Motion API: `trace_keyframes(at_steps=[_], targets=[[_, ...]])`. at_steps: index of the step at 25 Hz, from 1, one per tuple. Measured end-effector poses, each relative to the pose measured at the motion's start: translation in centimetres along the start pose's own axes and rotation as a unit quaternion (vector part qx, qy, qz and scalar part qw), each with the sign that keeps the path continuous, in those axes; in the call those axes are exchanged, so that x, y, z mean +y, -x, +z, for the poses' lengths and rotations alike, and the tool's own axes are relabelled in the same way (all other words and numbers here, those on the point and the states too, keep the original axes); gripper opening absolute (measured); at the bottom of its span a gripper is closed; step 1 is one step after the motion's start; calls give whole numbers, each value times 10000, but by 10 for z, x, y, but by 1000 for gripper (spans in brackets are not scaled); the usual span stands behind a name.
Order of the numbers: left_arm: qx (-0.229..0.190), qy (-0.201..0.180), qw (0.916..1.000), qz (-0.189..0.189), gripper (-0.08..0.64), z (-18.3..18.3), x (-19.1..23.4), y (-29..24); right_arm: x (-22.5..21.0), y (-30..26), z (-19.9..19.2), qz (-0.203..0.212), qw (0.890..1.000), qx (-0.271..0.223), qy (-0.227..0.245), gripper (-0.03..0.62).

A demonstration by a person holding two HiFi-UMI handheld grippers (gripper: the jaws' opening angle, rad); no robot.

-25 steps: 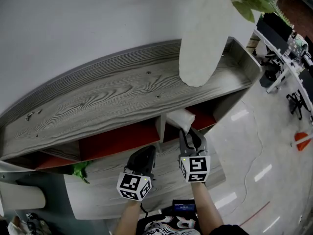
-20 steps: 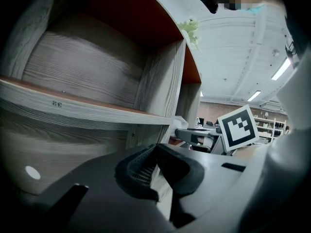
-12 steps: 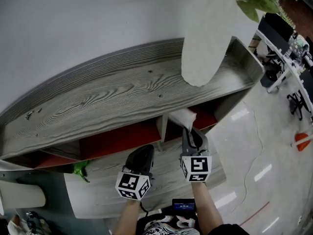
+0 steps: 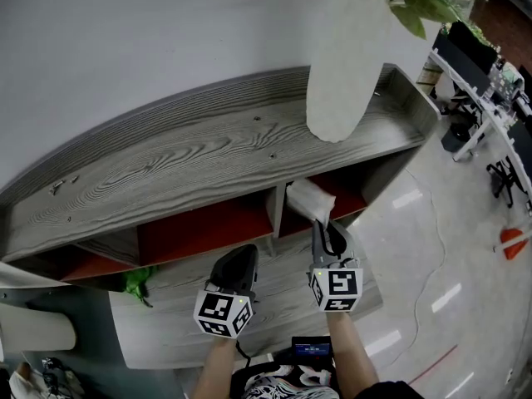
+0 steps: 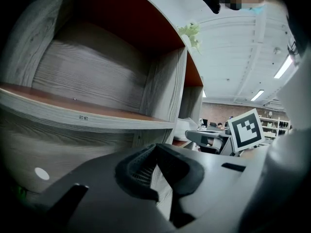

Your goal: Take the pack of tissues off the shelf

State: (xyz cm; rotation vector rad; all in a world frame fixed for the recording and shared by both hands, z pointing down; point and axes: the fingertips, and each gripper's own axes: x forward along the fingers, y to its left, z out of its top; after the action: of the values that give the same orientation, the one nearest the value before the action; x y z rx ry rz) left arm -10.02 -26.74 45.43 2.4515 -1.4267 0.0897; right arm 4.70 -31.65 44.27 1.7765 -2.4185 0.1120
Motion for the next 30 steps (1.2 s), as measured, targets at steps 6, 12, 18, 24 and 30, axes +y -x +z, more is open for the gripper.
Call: trace_keyframes(at_steps=[6,12,18,24,30], targets=[[-95,-14,9999,47,8,4,-4,10,-1,14,4,-4,9999,-132,-85,49],[-236,-11,9996,127,6,10,-4,20,0,28,7,43,9995,-243,-180,49],[-338,-37,9993,165,6,16,-9,28,3,42,10,89,9995,-289,-132,49],[-484,-77,9986,194,6,24,-14,40,8,60,14,137,9992,-367,-74,49],[-564,-132,9979,302,6,28,-15,58,19,82,12,215,9991,-366,-27,49]])
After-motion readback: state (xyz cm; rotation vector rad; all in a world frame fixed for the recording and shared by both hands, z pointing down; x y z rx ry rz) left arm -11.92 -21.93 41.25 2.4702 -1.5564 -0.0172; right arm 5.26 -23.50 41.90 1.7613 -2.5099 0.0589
